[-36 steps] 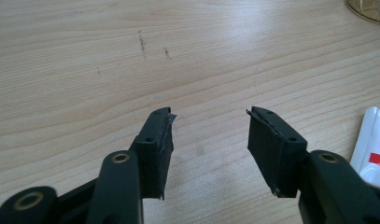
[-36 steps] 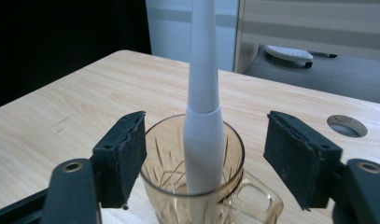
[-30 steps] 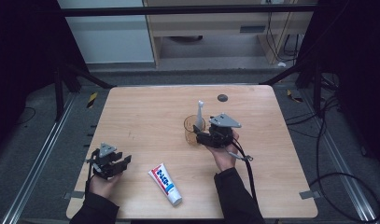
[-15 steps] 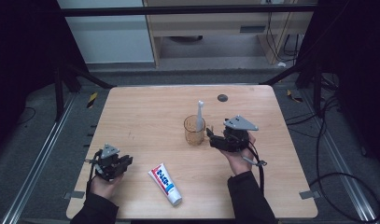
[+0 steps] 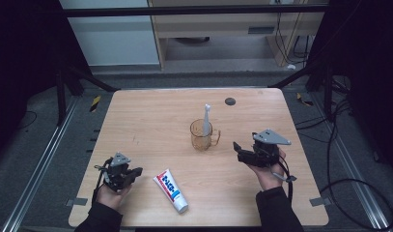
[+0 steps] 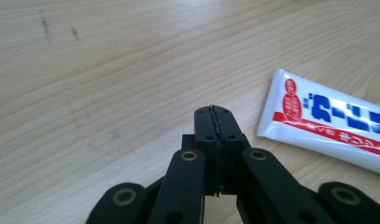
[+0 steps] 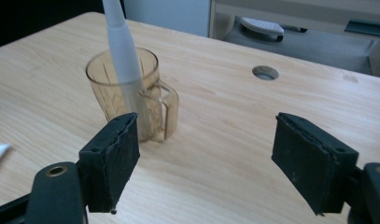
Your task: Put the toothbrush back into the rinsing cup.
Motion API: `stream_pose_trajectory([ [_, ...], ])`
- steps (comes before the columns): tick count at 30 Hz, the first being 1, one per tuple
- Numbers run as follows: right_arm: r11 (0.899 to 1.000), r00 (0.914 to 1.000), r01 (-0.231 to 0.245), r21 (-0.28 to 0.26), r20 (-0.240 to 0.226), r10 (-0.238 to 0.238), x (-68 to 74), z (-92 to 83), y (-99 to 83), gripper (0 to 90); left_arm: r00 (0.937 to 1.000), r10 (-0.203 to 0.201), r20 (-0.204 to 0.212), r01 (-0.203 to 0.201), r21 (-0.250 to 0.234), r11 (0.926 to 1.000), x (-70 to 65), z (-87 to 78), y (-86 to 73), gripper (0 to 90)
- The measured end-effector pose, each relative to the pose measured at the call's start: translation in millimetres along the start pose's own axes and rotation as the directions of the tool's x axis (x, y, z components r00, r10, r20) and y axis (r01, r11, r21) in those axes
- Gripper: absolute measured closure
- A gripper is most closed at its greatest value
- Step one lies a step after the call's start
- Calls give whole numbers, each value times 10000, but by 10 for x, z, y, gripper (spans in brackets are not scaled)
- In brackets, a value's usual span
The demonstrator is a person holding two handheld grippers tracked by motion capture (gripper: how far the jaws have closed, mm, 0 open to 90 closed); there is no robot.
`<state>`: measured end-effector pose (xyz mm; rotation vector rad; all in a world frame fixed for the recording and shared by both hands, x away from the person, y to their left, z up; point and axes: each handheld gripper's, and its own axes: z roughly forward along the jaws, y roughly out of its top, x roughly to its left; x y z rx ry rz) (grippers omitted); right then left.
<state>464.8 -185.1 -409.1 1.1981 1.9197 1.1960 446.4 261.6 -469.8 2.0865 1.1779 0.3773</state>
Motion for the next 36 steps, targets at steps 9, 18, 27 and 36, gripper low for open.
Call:
stream_pose_trajectory([
  [9, 9996, 9998, 134, 262, 161, -138, -121, -111, -215, 232, 9988, 271, 405, -287, 399, 9988, -176, 39, -21, 891],
  [18, 9964, 9995, 229, 818, 215, -248, -172, -115, -446, 238, 9963, 638, 570, -685, 859, 9939, -311, 149, -47, 891],
  [27, 9947, 9992, 240, 1001, 293, -270, -219, -123, -517, 237, 9961, 747, 472, -791, 1007, 9918, -353, 245, -4, 891],
  [36, 9944, 9990, 181, 1040, 376, -222, -269, -136, -544, 237, 9975, 575, 412, -613, 976, 9933, -343, 334, 63, 892],
])
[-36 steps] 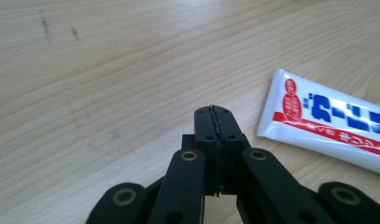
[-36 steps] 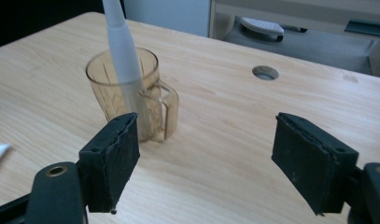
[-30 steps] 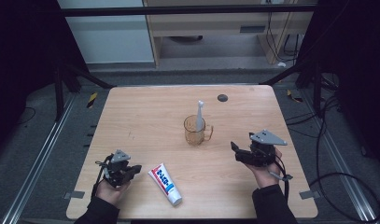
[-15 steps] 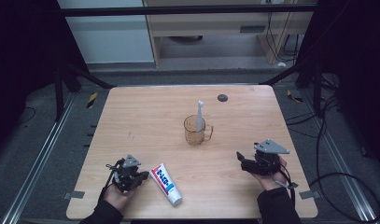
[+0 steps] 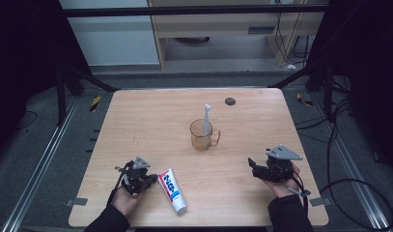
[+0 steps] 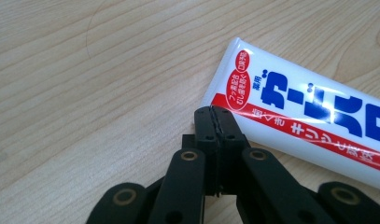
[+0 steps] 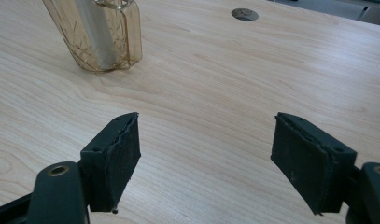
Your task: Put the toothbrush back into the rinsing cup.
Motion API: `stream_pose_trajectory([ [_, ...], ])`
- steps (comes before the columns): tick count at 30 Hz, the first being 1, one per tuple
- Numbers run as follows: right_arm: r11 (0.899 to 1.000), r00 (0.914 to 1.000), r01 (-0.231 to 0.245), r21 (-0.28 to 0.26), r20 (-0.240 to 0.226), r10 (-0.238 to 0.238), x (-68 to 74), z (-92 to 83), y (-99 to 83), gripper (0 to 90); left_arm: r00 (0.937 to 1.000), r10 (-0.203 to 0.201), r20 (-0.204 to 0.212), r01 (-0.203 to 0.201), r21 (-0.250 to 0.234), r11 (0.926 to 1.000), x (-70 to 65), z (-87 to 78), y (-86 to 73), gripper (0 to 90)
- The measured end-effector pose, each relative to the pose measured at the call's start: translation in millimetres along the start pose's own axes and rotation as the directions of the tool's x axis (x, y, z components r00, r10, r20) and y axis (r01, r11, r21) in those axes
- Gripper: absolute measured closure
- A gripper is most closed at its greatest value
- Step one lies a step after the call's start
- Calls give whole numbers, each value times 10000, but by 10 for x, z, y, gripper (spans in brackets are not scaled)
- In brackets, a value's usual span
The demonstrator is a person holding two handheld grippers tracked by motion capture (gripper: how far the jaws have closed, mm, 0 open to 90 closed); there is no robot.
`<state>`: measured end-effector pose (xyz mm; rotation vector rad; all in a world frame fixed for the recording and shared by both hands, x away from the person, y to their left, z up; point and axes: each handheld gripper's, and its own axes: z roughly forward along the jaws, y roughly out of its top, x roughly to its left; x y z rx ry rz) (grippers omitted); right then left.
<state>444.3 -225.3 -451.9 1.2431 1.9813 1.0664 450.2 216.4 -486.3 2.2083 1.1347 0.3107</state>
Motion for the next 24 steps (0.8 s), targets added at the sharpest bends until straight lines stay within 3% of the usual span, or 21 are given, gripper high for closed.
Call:
stream_pose_trajectory([
  [24, 9991, 9997, 206, 383, -143, -201, -52, 18, -177, 242, 9994, 318, 107, -319, 52, 9995, -151, 227, 245, 892],
])
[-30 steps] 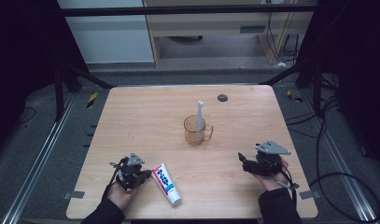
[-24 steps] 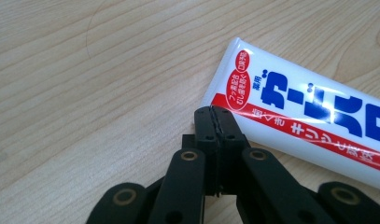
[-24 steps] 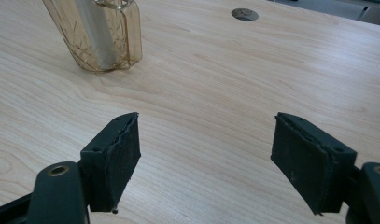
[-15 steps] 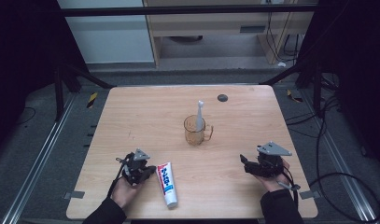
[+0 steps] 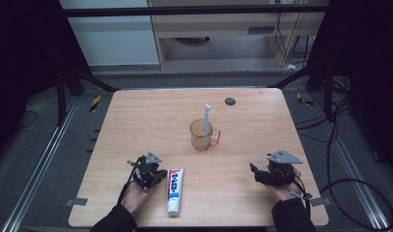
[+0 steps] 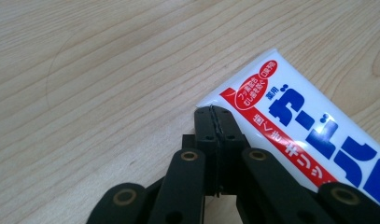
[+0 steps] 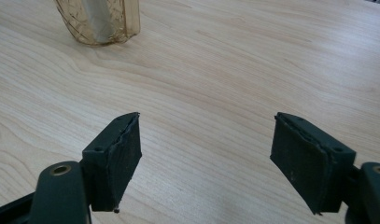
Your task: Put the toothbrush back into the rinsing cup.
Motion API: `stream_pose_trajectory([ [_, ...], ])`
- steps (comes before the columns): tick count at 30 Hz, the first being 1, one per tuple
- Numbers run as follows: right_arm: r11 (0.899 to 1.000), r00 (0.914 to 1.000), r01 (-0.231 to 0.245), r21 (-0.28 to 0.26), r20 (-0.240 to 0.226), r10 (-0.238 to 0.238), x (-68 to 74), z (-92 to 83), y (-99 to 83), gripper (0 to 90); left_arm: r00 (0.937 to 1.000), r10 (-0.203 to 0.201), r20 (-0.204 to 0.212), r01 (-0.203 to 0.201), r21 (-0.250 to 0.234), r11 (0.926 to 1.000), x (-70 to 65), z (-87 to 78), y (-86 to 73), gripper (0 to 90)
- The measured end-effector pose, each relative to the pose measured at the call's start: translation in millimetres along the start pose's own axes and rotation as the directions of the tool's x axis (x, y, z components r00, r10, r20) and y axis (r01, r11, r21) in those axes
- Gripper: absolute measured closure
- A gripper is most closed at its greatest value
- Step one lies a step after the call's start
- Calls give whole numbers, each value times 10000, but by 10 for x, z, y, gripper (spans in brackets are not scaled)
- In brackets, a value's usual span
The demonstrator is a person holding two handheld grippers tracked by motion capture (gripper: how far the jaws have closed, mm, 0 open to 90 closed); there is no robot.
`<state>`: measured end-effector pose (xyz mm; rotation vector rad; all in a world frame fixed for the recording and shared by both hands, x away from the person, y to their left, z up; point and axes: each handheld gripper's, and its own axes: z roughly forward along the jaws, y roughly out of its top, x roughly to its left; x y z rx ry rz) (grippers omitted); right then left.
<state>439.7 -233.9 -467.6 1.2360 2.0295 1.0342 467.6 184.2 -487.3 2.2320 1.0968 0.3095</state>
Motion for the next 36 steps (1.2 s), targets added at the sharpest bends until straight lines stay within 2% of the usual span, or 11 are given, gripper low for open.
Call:
stream_pose_trajectory([
  [7, 9999, 10000, 4, 101, 74, -4, -33, -42, -76, 244, 9996, 266, 84, -267, 22, 9996, -86, 63, 88, 892],
  [11, 9998, 9998, -165, 144, 85, 164, -49, -45, -92, 244, 9993, 357, 136, -358, 60, 9993, -123, 93, 116, 892],
  [16, 9999, 9999, 17, 154, 118, -19, -36, -31, -91, 243, 9986, 472, 234, -475, 84, 9988, -163, 107, 138, 892],
  [27, 9998, 9999, 38, 193, 102, -40, -15, -14, -89, 244, 9965, 744, 371, -747, 67, 9972, -268, 153, 183, 892],
  [32, 9997, 10000, 30, 242, 82, -32, -14, -14, -90, 247, 9959, 869, 257, -872, 104, 9961, -265, 133, 188, 890],
  [36, 9996, 9999, 72, 266, 124, -75, -17, -13, -96, 249, 9963, 860, 24, -860, 50, 9963, -225, 61, 200, 841],
])
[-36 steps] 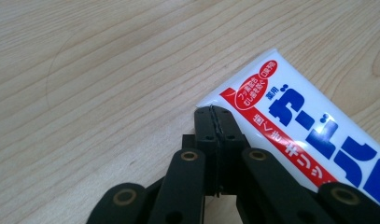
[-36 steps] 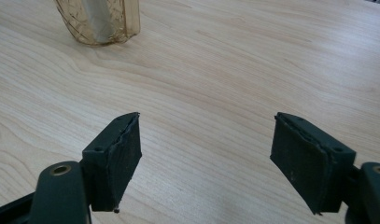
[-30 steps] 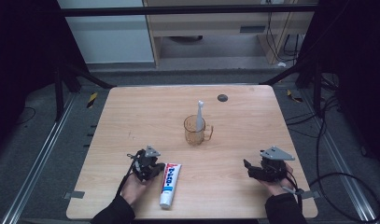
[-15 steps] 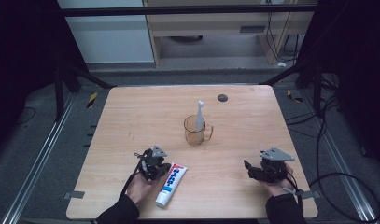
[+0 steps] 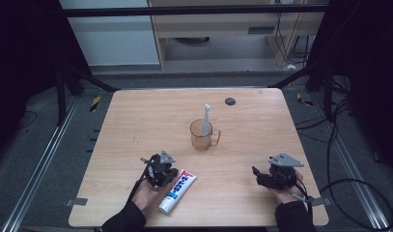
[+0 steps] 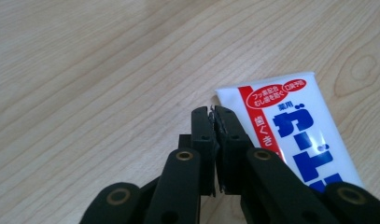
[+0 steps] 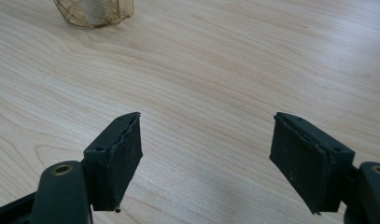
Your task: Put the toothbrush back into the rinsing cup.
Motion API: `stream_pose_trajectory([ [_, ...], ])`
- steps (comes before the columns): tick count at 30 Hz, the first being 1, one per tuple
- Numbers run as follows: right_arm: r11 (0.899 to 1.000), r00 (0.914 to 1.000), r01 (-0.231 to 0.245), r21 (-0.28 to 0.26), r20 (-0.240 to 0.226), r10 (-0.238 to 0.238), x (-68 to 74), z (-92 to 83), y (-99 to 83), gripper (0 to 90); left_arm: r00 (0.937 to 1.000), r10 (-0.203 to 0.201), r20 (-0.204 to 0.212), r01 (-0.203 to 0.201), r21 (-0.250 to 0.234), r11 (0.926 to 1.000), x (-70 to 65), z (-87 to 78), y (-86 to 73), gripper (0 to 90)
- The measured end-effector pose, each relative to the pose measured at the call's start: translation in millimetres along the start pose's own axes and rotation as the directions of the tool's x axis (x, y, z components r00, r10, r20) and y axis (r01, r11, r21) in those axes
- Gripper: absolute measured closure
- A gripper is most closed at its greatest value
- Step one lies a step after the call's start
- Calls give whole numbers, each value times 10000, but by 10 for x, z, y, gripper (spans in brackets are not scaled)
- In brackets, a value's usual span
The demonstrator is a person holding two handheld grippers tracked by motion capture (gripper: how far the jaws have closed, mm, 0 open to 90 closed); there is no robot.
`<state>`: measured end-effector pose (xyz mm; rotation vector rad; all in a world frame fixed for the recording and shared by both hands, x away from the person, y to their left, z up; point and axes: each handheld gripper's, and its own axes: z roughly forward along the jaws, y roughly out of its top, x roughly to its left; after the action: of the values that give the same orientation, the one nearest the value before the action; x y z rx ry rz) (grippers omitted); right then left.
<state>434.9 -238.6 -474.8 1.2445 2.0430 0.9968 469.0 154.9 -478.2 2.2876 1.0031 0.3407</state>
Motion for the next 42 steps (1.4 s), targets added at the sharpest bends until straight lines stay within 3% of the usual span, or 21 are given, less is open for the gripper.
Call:
stream_pose_trajectory([
  [13, 10000, 9997, -99, -13, 204, 99, -33, -27, -1, 249, 9988, -417, -268, 408, -350, 9986, 85, -297, -1, 518],
  [16, 10000, 9996, -92, -36, 254, 93, -37, -27, -4, 248, 9988, -377, -323, 367, -299, 9989, 67, -345, 0, 419],
  [25, 9997, 9993, -154, 203, 330, 147, -49, -20, 0, 244, 9965, -810, -182, 812, 91, 9967, -21, -377, 9, 207],
  [31, 9995, 9994, -201, 247, 296, 194, -47, -19, -2, 249, 9962, -868, 34, 866, 459, 9952, -89, -385, 1, 172],
  [42, 9995, 9993, -203, 237, 313, 195, -47, -28, -2, 250, 9973, -593, 438, 548, 990, 9936, -223, -373, -33, 175],
])
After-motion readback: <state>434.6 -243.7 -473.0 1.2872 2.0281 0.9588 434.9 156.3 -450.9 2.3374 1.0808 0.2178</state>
